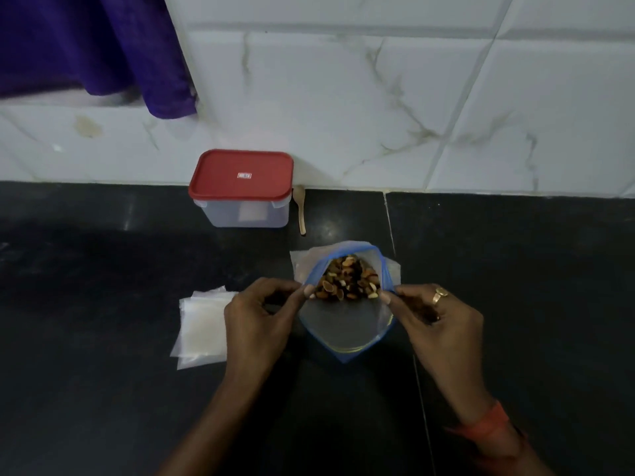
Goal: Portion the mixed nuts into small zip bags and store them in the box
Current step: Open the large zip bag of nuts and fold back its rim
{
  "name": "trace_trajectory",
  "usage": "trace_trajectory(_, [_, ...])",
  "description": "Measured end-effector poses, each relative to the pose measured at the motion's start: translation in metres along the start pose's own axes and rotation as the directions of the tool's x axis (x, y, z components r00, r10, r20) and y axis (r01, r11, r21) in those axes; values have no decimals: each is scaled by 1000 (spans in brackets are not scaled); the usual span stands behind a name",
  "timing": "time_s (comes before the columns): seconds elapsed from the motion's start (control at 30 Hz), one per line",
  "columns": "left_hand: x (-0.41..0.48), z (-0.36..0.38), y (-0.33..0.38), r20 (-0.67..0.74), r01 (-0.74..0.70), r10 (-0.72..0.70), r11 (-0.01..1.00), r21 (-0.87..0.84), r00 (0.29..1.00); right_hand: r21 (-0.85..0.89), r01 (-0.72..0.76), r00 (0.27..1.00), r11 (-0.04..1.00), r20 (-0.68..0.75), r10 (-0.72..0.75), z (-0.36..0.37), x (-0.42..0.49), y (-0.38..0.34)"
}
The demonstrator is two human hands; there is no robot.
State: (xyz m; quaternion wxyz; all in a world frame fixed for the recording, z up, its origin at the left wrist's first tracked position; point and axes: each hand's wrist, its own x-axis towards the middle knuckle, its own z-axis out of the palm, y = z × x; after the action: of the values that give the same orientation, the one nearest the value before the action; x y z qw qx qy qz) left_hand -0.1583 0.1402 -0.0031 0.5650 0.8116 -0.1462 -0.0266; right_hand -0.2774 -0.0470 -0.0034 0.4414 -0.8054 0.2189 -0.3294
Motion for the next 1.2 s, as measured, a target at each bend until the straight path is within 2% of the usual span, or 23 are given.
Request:
trace_trajectory(0.1, [23,5,10,95,54,-33,972,-227,995,142,-91,995,986,46,86,6,32,0])
trace_trajectory(0.23, [38,1,20,234,282,-199,868,-409,952,311,-251,966,917,140,217,5,56,-2])
trace_trajectory(0.37, [51,-1,20,272,392,-293,795,-463,916,467,-464,885,753,205,418,10,71,4])
trace_trajectory(0.5, [56,-8,15,407,568,-400,642,-514,821,618,-542,832,570,302,465,13,75,14])
trace_trajectory(0.57, [53,-8,9,448,594,-397,615,-518,801,632,-560,820,536,331,467,16,72,20])
trace_trajectory(0.7, [42,-5,-4,447,543,-336,676,-498,829,645,-519,851,561,333,405,17,65,34])
trace_trajectory(0.9, [11,-11,-18,415,400,-168,717,-571,894,623,-407,902,668,391,184,2,42,39])
trace_trajectory(1.0, [-3,-10,-23,365,383,-190,716,-584,911,577,-349,910,738,398,119,-7,27,37])
trace_trajectory(1.07, [-10,-8,-28,322,382,-230,728,-570,918,525,-317,923,790,364,129,-9,14,40])
trace_trajectory(1.2, [-21,-3,-30,276,407,-300,711,-573,913,537,-313,945,783,259,200,-8,-2,46])
